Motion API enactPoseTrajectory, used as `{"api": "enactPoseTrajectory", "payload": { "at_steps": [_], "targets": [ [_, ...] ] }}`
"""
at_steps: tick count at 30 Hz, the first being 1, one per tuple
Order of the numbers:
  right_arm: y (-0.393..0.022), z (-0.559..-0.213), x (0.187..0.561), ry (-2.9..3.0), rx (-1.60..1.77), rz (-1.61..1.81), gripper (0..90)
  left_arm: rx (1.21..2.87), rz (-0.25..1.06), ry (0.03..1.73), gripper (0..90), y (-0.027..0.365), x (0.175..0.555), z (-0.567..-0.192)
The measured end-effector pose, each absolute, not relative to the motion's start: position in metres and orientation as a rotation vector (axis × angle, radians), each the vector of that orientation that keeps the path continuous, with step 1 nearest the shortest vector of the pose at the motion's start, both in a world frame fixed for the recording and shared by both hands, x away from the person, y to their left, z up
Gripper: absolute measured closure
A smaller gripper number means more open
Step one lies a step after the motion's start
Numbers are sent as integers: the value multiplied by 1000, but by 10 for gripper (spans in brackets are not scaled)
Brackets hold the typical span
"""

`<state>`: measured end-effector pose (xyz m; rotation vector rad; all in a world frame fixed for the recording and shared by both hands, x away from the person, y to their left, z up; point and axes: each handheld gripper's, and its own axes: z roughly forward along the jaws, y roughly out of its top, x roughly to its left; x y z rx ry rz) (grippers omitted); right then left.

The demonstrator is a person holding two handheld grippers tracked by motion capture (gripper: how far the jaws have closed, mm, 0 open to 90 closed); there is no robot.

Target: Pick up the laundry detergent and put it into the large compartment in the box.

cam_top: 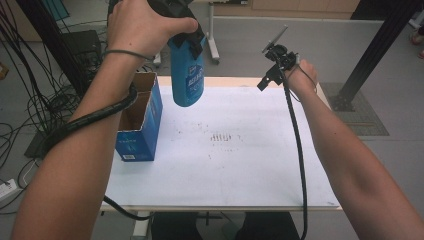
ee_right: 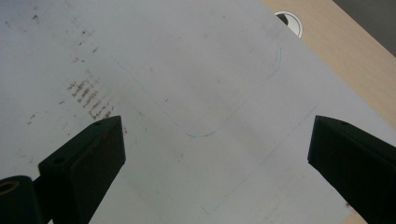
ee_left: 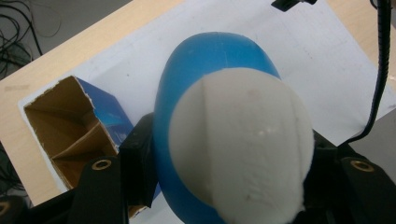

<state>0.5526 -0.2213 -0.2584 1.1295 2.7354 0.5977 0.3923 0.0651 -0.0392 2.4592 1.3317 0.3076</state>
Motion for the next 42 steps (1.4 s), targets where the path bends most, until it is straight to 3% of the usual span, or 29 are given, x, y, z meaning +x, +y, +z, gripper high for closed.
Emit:
{"api": "enactPoseTrajectory", "payload": {
  "at_steps": [14, 42],
  "targets": [
    [-225, -257, 551, 2730, 1140, 609, 39, 2406, 307, 1422, 380, 82, 398, -45],
    [-226, -259, 552, 2733, 1148, 623, 39, 2150, 366, 1795, 380, 182, 427, -47]
  ]
}}
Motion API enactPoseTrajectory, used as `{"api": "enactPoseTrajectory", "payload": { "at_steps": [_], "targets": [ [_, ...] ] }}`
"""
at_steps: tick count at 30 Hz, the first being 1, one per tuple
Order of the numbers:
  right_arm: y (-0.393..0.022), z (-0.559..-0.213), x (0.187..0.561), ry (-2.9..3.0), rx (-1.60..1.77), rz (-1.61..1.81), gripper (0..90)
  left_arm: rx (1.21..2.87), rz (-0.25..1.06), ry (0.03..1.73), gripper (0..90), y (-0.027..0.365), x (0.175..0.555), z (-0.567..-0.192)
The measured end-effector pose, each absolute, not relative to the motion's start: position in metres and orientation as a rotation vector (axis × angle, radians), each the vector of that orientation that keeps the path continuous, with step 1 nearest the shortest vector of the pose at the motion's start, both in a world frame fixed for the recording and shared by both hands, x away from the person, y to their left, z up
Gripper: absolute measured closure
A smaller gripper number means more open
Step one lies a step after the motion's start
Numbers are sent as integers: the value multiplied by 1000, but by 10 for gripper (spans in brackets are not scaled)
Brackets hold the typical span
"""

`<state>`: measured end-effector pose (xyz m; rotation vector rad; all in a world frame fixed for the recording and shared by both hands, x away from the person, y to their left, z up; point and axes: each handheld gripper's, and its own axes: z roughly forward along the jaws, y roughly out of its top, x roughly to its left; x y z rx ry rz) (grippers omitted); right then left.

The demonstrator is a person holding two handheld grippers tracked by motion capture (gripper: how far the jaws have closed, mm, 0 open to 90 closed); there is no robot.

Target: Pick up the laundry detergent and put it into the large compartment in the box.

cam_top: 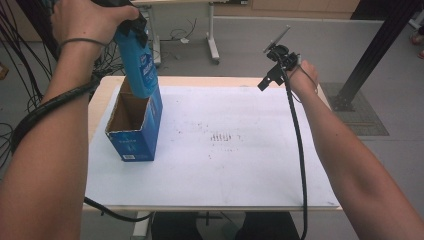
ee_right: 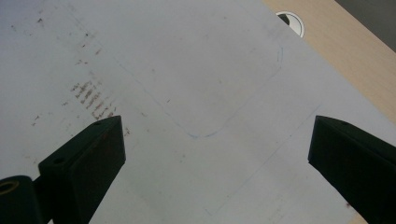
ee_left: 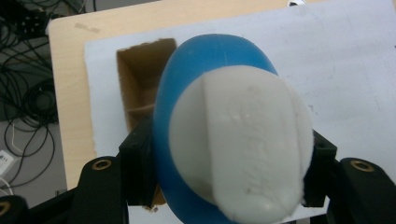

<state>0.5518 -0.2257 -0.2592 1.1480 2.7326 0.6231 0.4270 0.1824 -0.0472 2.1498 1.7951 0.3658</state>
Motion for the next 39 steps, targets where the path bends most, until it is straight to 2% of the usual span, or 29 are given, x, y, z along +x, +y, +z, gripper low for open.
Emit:
{"api": "enactPoseTrajectory", "payload": {
  "at_steps": [16, 39],
  "targets": [
    [-223, -262, 553, 2742, 1147, 619, 38, 2034, 374, 1945, 380, 216, 437, -60],
    [-221, -260, 551, 2743, 1145, 614, 39, 2049, 333, 2010, 380, 226, 436, -114]
  ]
}}
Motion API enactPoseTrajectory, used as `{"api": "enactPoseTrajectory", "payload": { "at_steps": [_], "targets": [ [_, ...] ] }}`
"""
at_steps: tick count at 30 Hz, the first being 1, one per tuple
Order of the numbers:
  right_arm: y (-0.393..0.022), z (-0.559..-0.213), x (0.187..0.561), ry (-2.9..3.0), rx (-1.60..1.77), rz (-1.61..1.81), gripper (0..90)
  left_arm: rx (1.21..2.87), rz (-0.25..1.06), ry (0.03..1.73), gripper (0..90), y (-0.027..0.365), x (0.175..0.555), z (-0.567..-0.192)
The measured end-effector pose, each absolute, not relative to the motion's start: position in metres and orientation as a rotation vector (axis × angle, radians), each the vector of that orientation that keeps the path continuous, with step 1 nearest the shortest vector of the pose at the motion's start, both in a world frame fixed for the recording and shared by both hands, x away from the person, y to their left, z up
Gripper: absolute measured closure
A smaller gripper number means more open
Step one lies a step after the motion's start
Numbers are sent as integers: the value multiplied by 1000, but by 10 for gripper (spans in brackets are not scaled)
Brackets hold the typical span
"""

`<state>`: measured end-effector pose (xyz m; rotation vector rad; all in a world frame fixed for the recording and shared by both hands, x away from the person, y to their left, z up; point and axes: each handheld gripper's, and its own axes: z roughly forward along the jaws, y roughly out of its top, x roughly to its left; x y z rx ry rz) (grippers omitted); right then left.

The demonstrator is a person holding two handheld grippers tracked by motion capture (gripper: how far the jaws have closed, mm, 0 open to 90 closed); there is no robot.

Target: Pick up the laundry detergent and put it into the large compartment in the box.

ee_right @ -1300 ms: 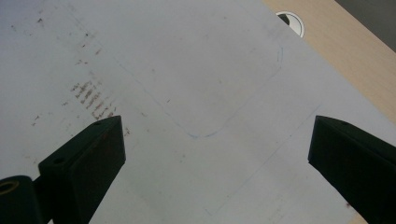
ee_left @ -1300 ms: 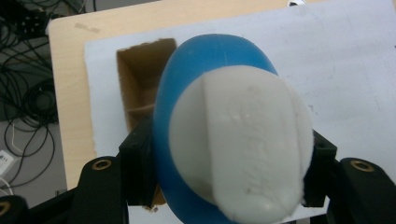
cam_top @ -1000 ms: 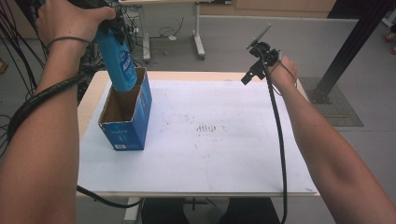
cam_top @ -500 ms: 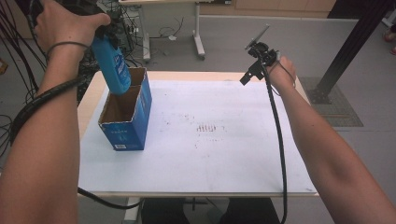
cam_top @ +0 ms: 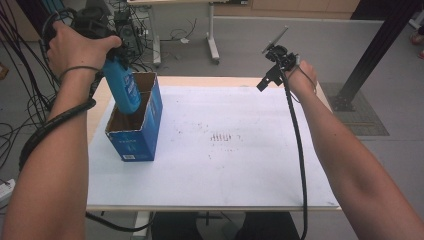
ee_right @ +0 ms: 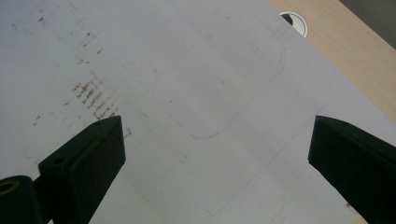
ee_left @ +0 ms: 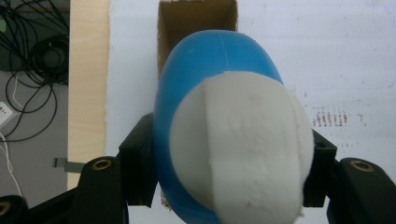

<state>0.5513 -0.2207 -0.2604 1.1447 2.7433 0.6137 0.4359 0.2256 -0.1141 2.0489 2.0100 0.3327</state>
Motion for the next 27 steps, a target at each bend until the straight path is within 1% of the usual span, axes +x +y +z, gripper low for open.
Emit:
{"api": "enactPoseTrajectory", "payload": {
  "at_steps": [12, 27],
  "targets": [
    [-220, -260, 550, 2742, 1141, 615, 39, 2047, 285, 2033, 380, 232, 437, -144],
    [-219, -262, 550, 2747, 1145, 617, 39, 2046, 270, 2060, 381, 237, 438, -172]
  ]
}}
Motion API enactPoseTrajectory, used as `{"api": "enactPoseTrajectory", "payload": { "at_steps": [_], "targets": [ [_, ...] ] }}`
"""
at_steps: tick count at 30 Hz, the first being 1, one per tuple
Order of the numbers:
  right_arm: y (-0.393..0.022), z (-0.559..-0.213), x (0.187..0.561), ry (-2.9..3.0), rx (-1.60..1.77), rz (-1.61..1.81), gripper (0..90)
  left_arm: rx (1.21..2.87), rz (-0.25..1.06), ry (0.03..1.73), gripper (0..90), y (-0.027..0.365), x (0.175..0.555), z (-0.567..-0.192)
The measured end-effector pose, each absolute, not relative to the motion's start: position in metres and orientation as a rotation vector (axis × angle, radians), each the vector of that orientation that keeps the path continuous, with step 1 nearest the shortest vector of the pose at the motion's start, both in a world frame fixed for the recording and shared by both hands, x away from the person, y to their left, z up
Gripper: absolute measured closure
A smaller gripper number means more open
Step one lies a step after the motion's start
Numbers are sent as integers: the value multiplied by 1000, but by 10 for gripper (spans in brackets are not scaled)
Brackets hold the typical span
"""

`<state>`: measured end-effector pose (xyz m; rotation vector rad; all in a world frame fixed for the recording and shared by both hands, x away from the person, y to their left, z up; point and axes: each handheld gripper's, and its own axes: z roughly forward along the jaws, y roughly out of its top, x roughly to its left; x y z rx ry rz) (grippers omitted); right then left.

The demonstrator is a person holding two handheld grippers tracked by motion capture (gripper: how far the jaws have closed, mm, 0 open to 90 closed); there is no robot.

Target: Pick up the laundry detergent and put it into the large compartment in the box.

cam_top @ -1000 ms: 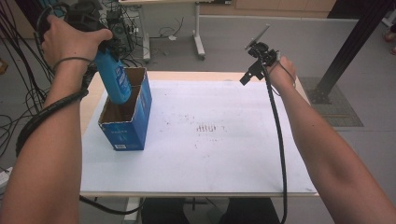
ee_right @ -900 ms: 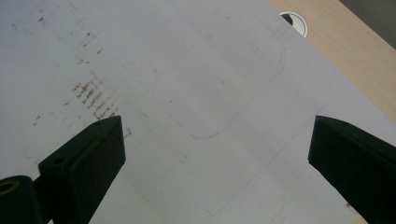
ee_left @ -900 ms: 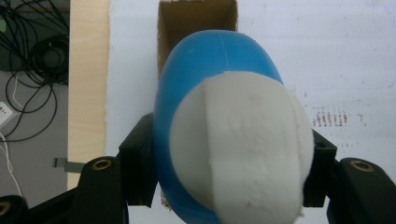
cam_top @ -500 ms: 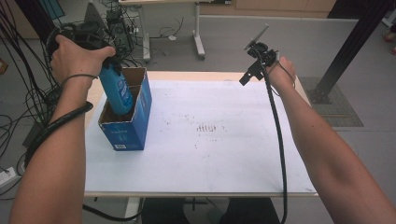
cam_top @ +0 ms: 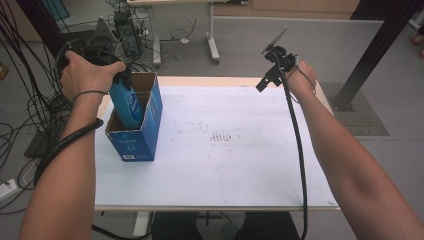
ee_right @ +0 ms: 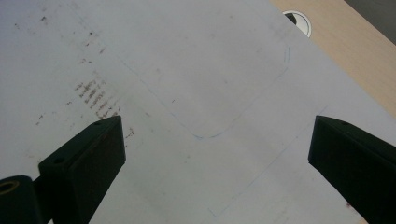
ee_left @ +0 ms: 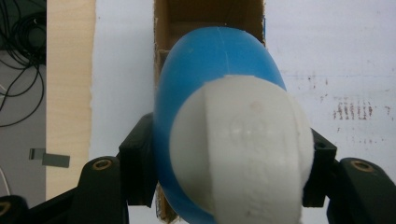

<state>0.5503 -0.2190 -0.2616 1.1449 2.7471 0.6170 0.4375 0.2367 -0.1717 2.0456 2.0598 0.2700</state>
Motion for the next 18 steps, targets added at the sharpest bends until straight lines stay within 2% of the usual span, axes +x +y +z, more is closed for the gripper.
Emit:
{"api": "enactPoseTrajectory", "payload": {
  "at_steps": [18],
  "targets": [
    [-218, -267, 550, 2753, 1142, 619, 38, 2075, 242, 2092, 380, 238, 438, -206]
  ]
}}
